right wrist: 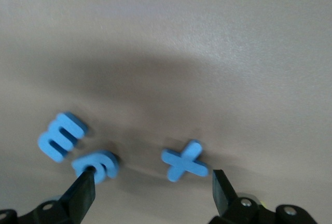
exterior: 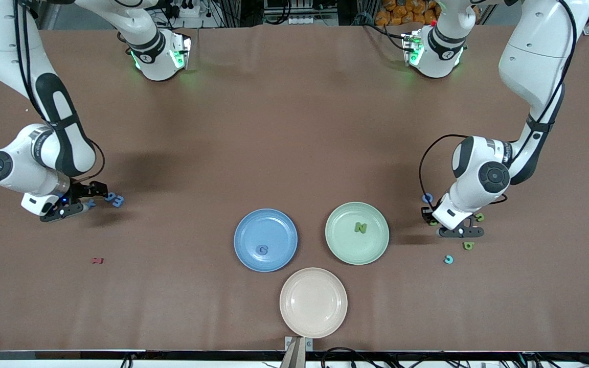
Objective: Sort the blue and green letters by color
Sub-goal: 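Grasp the green B with the left gripper and place it in the plate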
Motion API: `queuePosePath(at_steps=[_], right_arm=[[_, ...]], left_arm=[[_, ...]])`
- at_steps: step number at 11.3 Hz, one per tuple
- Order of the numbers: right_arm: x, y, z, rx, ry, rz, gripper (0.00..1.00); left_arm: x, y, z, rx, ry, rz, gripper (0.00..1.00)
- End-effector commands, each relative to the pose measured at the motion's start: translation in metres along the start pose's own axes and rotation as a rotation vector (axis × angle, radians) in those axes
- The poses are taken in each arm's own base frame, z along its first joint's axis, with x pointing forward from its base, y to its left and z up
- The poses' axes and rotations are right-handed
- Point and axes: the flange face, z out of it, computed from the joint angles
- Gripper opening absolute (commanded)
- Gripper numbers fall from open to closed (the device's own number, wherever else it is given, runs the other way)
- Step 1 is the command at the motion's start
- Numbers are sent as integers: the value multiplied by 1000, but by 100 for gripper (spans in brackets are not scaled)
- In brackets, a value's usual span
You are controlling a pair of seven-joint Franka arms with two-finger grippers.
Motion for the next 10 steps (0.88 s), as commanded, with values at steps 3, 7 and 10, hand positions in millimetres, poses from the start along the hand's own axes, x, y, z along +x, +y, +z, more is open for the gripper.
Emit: queuePosePath(at_steps=[3,7,10], right_arm=[[-13,10,0,-3,-4,-226,100],[-15,21,11,-45,20,-251,100],[-12,23,14,-52,34,-234,100]], left_arm=[[27,53,-55,12,16,-94,0],[20,153,-61,-30,18,-264,0],[13,209,-53,-54,18,-368,0]])
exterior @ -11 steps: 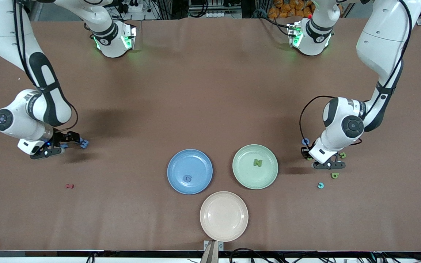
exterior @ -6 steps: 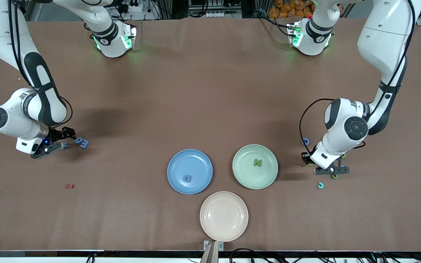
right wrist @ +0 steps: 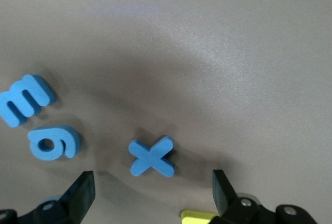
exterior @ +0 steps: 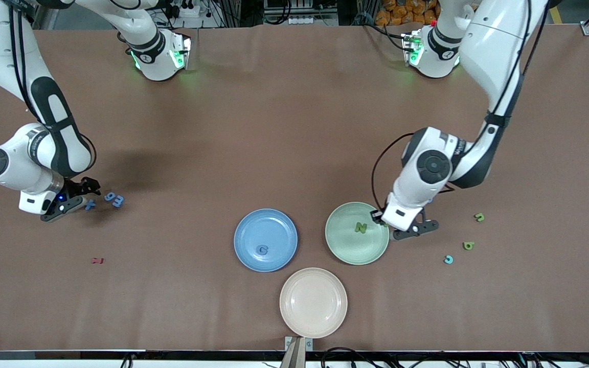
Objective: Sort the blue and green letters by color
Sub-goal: 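Grasp the green B with the left gripper and place it in the plate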
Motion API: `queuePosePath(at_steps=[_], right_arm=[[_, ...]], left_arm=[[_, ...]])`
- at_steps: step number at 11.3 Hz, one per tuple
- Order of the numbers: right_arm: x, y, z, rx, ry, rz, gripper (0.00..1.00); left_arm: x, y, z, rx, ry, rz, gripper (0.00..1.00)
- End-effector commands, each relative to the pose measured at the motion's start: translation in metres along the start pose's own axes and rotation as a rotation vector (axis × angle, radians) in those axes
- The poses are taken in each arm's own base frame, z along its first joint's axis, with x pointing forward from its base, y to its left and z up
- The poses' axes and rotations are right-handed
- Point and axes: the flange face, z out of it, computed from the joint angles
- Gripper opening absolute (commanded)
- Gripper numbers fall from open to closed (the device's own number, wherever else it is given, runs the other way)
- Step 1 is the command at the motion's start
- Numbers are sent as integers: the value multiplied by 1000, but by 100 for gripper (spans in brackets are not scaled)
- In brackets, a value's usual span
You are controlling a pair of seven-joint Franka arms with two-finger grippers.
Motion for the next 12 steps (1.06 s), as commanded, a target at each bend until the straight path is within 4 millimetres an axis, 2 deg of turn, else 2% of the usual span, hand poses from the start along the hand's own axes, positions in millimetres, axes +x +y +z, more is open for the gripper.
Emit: queuePosePath(at_steps=[1,2,3,5,8,12], right_arm=[[0,2,3,-10,14,-8,100],[0,1,4,-9,13,-8,100],[2,1,3,-8,16,-6,100],[7,0,1,-4,36,14,100],[8,1,2,-15,42,14,100],[10,2,8,-25,43,14,100]], left_arm=[[-6,40,13,-20,-10,-120,10],[-7,44,14,-14,-1,-105,95],[-8,44,14,-9,1,-84,100],[-2,29,8,8,10,-7,100],[22,-17,-2,48,-26,103,100],[48,-81,2,67,-57,180,100]])
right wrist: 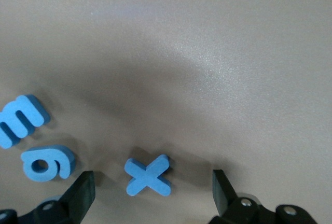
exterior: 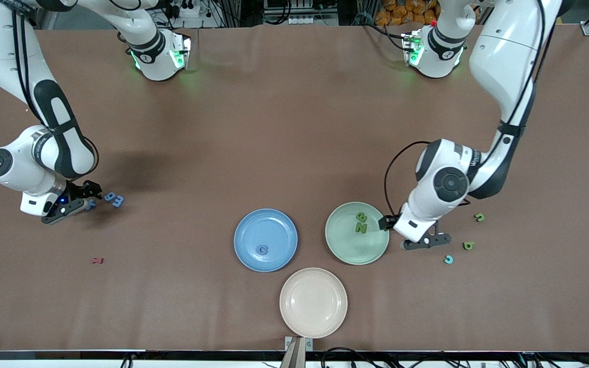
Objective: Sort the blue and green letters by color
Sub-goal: 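Grasp the blue X with the right gripper while the left gripper withdraws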
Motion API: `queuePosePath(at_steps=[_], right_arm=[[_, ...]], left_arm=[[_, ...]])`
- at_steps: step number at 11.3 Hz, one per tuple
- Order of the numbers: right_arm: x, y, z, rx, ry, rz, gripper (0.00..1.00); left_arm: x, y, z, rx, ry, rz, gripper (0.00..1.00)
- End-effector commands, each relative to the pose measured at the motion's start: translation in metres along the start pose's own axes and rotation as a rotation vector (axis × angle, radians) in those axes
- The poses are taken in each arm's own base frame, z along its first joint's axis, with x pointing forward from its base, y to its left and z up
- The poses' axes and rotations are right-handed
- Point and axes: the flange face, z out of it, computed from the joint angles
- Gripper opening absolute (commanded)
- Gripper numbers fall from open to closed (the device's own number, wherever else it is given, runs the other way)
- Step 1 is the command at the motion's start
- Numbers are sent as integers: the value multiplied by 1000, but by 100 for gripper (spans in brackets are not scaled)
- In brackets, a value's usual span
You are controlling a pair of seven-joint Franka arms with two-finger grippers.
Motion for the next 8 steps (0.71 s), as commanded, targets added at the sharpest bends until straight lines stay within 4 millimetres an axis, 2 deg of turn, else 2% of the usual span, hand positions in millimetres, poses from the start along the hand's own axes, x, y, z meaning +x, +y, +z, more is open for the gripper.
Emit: queuePosePath(at_steps=[1,2,3,4,5,6,8], right_arm=[[3,2,6,-2,10,5,100],[4,0,7,1,12,3,100],[4,1,7,2,12,8,85],[4,0,7,2,13,9,32],[3,1,7,2,13,12,6],[5,-1,7,5,13,8,0],[7,-2,6,10,17,6,0]], left_arm=[[2,-48,-7,52,6,74,100],[6,-67,-5,69,8,107,100],[9,-85,-4,72,1,134,100],[12,-104,-4,72,-7,159,100],[14,-128,0,73,-22,164,100],[18,-150,0,71,-28,178,100],[22,-188,3,71,-39,181,100]])
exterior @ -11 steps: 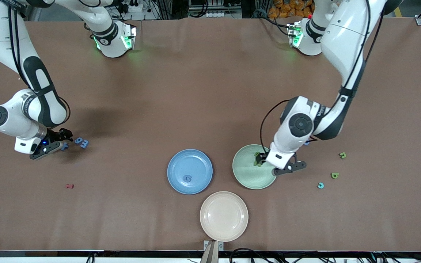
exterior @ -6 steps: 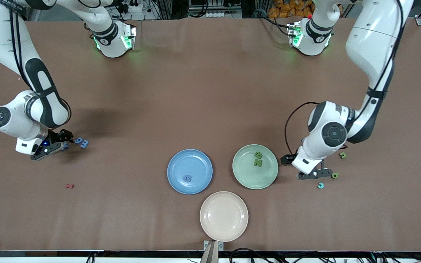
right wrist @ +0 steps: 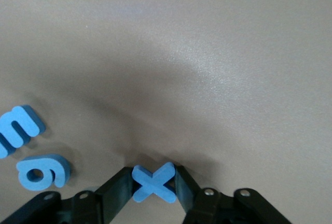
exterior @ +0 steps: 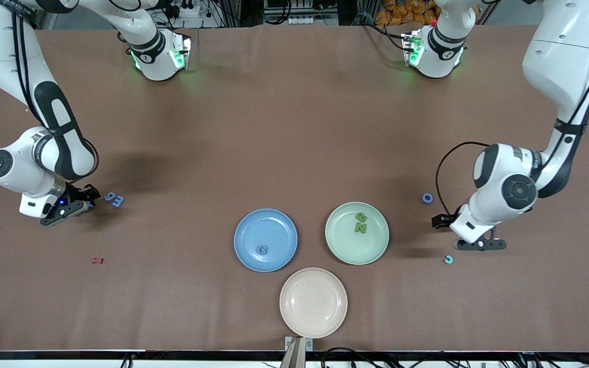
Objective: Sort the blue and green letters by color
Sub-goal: 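Grasp the blue X with the right gripper while the left gripper withdraws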
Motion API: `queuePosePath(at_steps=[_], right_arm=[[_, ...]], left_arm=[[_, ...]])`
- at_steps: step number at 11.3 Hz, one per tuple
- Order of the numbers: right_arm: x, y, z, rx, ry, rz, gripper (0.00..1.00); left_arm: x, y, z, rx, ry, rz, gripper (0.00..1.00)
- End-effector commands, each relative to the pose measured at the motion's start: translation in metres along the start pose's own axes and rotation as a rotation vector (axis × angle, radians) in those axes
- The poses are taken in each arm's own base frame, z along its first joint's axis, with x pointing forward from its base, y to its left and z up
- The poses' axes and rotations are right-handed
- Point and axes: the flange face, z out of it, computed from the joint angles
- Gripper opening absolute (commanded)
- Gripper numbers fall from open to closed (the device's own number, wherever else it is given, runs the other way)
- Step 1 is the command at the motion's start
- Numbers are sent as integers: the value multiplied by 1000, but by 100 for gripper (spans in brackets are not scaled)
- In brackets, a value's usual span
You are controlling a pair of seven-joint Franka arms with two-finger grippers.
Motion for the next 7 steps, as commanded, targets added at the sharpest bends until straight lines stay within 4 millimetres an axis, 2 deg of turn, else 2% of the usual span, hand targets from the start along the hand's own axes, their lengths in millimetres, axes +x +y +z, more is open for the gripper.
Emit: queuePosePath(at_steps=[1,3,4,7], right_arm=[[4,-2,4,19,11,7,0],[13,2,-9,26,18,1,0],[20,6,-17,47,13,-1,0],[44,11,-43,137,39,31,0]], left_arm=[[-13,-52,-4,14,-12,36,100],[-18,-89,1,1,-18,64,100],[-21,-100,3,-4,-9,74,100],[-31,-95,20,-28,56,78,100]])
